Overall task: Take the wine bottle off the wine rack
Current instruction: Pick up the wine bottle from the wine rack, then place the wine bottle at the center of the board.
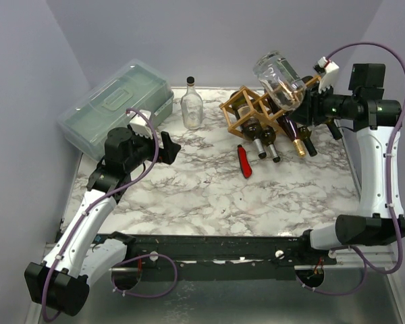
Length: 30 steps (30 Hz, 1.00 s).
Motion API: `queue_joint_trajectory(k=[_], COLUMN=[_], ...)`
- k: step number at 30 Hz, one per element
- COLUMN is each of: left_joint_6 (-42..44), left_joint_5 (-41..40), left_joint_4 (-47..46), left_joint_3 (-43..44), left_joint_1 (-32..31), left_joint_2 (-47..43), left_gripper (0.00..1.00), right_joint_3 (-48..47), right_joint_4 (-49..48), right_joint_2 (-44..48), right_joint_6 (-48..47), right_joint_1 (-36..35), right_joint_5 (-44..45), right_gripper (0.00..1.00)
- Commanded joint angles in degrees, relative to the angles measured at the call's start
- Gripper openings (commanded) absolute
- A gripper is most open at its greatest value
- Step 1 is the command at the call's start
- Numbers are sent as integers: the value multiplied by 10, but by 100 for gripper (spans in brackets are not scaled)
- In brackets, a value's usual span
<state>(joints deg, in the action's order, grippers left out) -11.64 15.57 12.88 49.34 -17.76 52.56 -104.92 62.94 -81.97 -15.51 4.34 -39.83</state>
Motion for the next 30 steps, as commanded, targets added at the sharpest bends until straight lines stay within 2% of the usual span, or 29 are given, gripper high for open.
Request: queue_joint_trajectory(k=[1, 9, 15, 23, 30], left_joint_6=[24, 59, 83, 109, 114], left_joint_5=[14, 2, -43, -86, -170], left_joint_4=[-17, -27, -44, -83, -90], left_joint_3=[-12, -27, -45, -78, -86], left_joint_1=[-4, -4, -4, -4, -4], left_joint_2=[-16, -38, -72, -125, -148], left_gripper=[99, 99, 99, 99, 99], right_joint_3=[-7, 16, 21, 77, 107], right_joint_4=[-59, -10, 56, 55, 59], right_joint_2=[50, 49, 31, 35, 34], right_joint_6=[-43, -111, -191, -232, -276], right_joint_1=[-36, -112, -152, -258, -333], right_joint_5=[-76, -95, -119, -44, 25], right_gripper=[0, 0, 0, 0, 0])
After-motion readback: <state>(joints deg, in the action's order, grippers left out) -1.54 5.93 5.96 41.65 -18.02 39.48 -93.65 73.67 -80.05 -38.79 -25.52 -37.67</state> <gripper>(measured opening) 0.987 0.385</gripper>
